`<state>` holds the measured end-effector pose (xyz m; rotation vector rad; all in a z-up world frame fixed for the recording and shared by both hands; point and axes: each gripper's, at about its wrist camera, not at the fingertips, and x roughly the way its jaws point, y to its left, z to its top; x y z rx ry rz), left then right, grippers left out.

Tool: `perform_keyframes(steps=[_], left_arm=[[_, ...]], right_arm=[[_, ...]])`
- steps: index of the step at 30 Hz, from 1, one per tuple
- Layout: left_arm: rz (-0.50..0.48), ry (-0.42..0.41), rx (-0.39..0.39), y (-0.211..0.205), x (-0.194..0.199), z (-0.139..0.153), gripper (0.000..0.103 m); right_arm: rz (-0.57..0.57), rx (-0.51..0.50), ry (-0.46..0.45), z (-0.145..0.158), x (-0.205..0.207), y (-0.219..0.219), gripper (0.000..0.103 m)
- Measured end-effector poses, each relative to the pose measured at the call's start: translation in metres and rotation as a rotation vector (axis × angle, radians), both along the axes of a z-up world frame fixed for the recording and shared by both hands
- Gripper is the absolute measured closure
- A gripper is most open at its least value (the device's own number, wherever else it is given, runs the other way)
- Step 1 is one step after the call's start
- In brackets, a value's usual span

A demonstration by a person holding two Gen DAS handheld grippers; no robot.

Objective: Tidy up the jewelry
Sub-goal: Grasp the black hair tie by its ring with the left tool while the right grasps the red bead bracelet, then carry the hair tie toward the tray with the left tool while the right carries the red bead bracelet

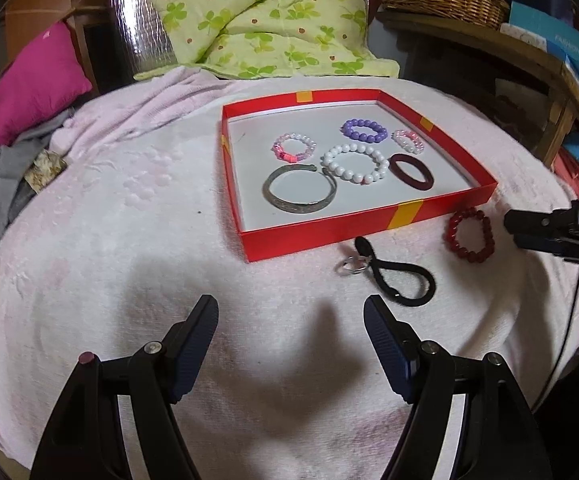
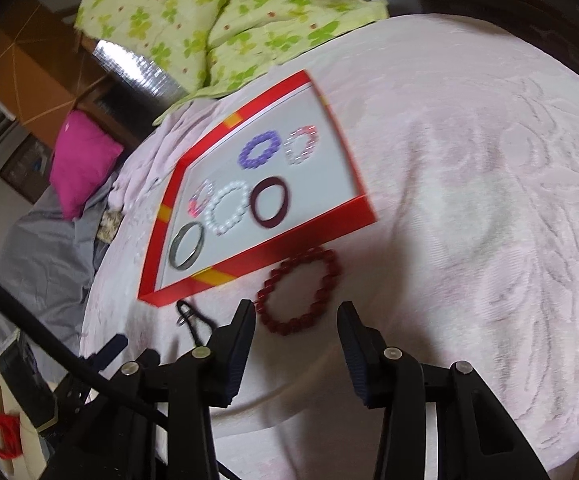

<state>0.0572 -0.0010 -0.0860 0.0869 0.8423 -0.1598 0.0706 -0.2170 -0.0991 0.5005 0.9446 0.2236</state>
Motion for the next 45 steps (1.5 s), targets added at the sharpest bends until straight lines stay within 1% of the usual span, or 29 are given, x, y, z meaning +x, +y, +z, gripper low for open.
perform_keyframes(steps=[1,5,7,10,11,12,13,14,15,20,23,25,27,28,30,35,36,37,42,45], left_arm=[[-0.005,0.001,-0.014,0.0,0.0,0.0,0.027],[-0.029,0.001,-0.07,-0.001,0.0,0.002,0.027],[-0.034,0.007,-0.093,-0.002,0.0,0.002,0.027],[-0.03,0.028,-0.126,-0.001,0.003,-0.001,0.027],[-0.027,0.035,-0.138,0.0,0.005,-0.003,0.027],[-0.025,0.042,-0.147,0.0,0.006,-0.004,0.027],[-0.021,0.049,-0.158,0.0,0.008,-0.005,0.027],[-0.018,0.056,-0.17,0.0,0.01,-0.006,0.027],[-0.017,0.061,-0.178,0.0,0.011,-0.007,0.027],[-0.003,0.072,-0.222,-0.002,0.02,-0.012,0.027],[-0.008,0.081,-0.258,-0.003,0.027,-0.014,0.027],[-0.009,0.085,-0.277,-0.004,0.031,-0.016,0.038],[-0.016,0.087,-0.274,-0.008,0.034,-0.018,0.045],[-0.017,0.091,-0.273,-0.009,0.036,-0.019,0.048],[-0.013,0.094,-0.275,-0.01,0.039,-0.021,0.051],[-0.023,0.092,-0.275,-0.013,0.042,-0.023,0.067],[-0.027,0.09,-0.271,-0.014,0.042,-0.024,0.077],[-0.031,0.089,-0.265,-0.015,0.042,-0.024,0.079],[-0.035,0.083,-0.264,-0.014,0.04,-0.023,0.079],[-0.04,0.076,-0.26,-0.013,0.037,-0.02,0.079]], right_arm=[[-0.012,-0.002,0.001,-0.002,0.001,-0.003,0.062],[-0.042,-0.012,0.02,-0.01,0.009,-0.007,0.062],[-0.057,-0.067,0.008,-0.01,0.014,-0.005,0.062],[-0.049,-0.102,0.011,-0.015,0.024,0.001,0.062],[-0.046,-0.123,-0.001,-0.015,0.025,0.004,0.062],[-0.041,-0.142,-0.009,-0.014,0.025,0.006,0.064],[-0.029,-0.186,-0.018,-0.014,0.025,0.011,0.074],[-0.019,-0.224,-0.022,-0.014,0.024,0.015,0.09],[-0.015,-0.245,-0.021,-0.015,0.023,0.018,0.092],[-0.011,-0.314,-0.047,-0.012,0.016,0.025,0.092],[-0.004,-0.324,-0.051,-0.012,0.013,0.026,0.092],[-0.001,-0.324,-0.05,-0.012,0.011,0.025,0.092],[0.0,-0.319,-0.046,-0.013,0.011,0.024,0.092],[0.001,-0.316,-0.044,-0.013,0.011,0.024,0.092],[0.001,-0.313,-0.043,-0.014,0.01,0.024,0.092],[0.001,-0.322,-0.045,-0.014,0.009,0.025,0.092],[-0.001,-0.322,-0.047,-0.014,0.009,0.025,0.092],[-0.002,-0.321,-0.048,-0.014,0.009,0.025,0.092],[-0.006,-0.274,-0.067,-0.009,0.007,0.021,0.092],[-0.007,-0.237,-0.1,-0.001,0.002,0.017,0.092]])
